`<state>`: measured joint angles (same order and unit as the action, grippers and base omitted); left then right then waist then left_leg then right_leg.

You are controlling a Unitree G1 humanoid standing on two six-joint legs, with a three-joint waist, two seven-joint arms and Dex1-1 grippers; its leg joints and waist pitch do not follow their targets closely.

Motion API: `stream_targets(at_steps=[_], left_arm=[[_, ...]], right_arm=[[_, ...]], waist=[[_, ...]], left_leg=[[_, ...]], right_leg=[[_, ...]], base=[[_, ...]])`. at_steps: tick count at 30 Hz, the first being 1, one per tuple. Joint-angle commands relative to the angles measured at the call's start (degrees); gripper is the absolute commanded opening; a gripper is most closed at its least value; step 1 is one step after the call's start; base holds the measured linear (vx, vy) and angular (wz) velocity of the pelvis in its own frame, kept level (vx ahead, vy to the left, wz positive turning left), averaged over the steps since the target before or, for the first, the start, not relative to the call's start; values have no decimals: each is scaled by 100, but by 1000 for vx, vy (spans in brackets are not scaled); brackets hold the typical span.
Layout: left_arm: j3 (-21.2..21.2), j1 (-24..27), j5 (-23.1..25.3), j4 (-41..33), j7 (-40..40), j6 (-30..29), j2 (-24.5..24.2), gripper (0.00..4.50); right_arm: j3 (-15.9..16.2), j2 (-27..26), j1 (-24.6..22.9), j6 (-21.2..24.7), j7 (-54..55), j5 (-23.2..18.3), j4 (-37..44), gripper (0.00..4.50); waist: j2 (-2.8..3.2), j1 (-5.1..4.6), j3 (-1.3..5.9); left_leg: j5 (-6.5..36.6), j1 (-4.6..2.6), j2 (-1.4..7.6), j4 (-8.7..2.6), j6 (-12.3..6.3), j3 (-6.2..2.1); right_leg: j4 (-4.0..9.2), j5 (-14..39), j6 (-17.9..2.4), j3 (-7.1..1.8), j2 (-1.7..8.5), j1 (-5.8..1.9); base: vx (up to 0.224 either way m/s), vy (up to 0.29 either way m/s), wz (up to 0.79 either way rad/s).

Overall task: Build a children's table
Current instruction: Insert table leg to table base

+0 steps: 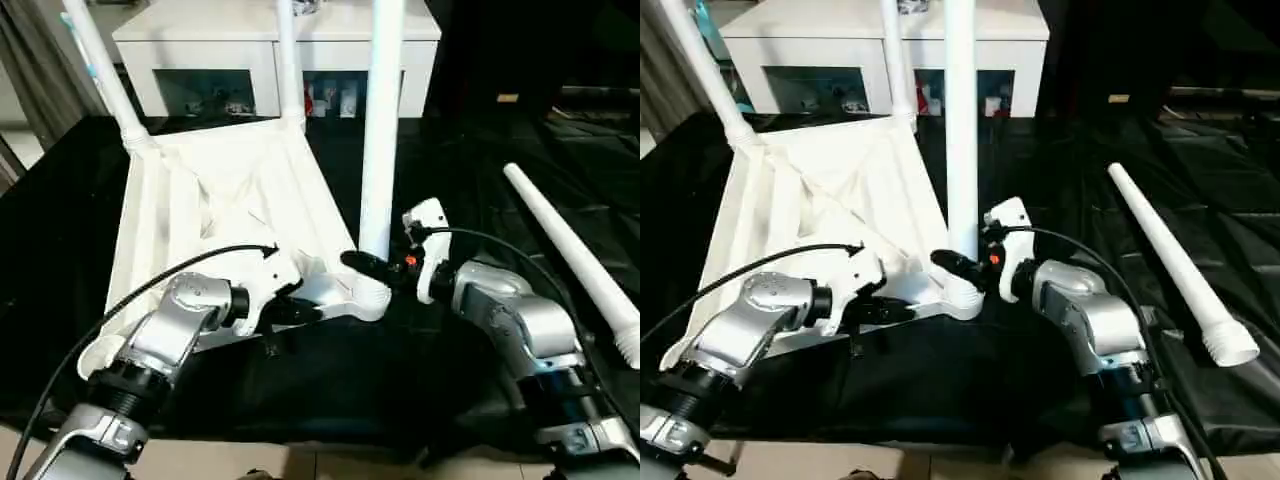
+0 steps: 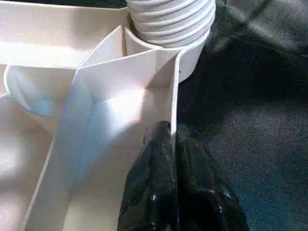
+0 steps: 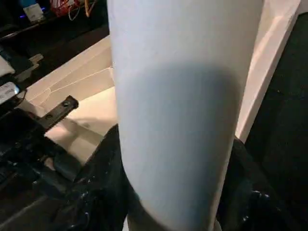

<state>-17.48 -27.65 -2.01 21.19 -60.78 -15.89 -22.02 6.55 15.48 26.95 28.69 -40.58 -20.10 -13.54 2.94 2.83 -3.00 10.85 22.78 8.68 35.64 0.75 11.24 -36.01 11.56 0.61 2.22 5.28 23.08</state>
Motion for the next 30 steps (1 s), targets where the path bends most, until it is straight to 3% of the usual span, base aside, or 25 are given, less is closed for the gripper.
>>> stream_targets(at_steps=[1, 12, 13, 15, 16, 17, 18, 19, 23, 30], left_arm=[[74, -54, -118, 36, 61, -1, 56, 0], [211, -135, -128, 170, 180, 23, 94, 0], [225, -156, -136, 193, 188, 24, 101, 0], [251, -203, -150, 246, 204, 40, 118, 0], [258, -227, -151, 274, 220, 55, 133, 0], [266, -270, -146, 330, 248, 74, 159, 0], [267, -279, -143, 343, 258, 79, 168, 0], [269, -304, -138, 376, 277, 86, 190, 0], [267, -362, -127, 451, 301, 92, 245, 0], [255, -383, -105, 492, 302, 109, 276, 0]], right_arm=[[38, -101, 23, -54, -29, 24, -252, 188], [-452, -414, -239, -791, -126, -192, -878, 188], [-469, -435, -354, -928, -142, -184, -897, 188], [-483, -471, -516, -1139, -195, -168, -932, 188], [-491, -502, -597, -1369, -192, -109, -991, 188], [-519, -564, -692, -1757, -185, -14, -1113, 188], [-533, -584, -719, -1847, -181, -4, -1138, 188], [-554, -632, -783, -2109, -143, 53, -1206, 188], [-537, -723, -925, -2682, -55, 238, -1374, 188], [-381, -764, -1123, -3583, 60, 616, -1625, 187]], waist=[[-124, 46, 383], [-99, 36, 374], [-58, 43, 374], [-31, 57, 376], [-27, 57, 375], [25, 69, 369], [0, 57, 363], [24, 62, 361], [27, 49, 348], [19, 57, 341]], left_leg=[[977, -129, 407, -484, -235, -188], [1182, -137, 413, -513, -182, -201], [1260, -145, 417, -517, -144, -198], [1385, -145, 419, -529, -87, -215], [1471, -158, 422, -537, -60, -208], [1583, -158, 419, -545, -9, -224], [1659, -163, 418, -551, 5, -211], [1759, -163, 415, -559, 41, -227], [1974, -165, 424, -587, 91, -242], [2000, -160, 428, -603, 11, -248]], right_leg=[[403, 704, -1536, -223, 378, -240], [421, 805, -1551, -222, 378, -235], [436, 838, -1532, -224, 376, -224], [429, 857, -1520, -226, 384, -232], [445, 878, -1517, -223, 374, -214], [441, 956, -1521, -222, 388, -215], [468, 1020, -1512, -224, 383, -204], [469, 1105, -1503, -224, 387, -213], [490, 1304, -1460, -224, 383, -205], [511, 1362, -1434, -232, 390, -201]], base=[[0, 0, 0], [0, 0, 0], [0, 0, 0], [0, 0, 0], [0, 0, 0], [0, 0, 0], [0, 0, 0], [0, 0, 0], [0, 0, 0], [0, 0, 0]])
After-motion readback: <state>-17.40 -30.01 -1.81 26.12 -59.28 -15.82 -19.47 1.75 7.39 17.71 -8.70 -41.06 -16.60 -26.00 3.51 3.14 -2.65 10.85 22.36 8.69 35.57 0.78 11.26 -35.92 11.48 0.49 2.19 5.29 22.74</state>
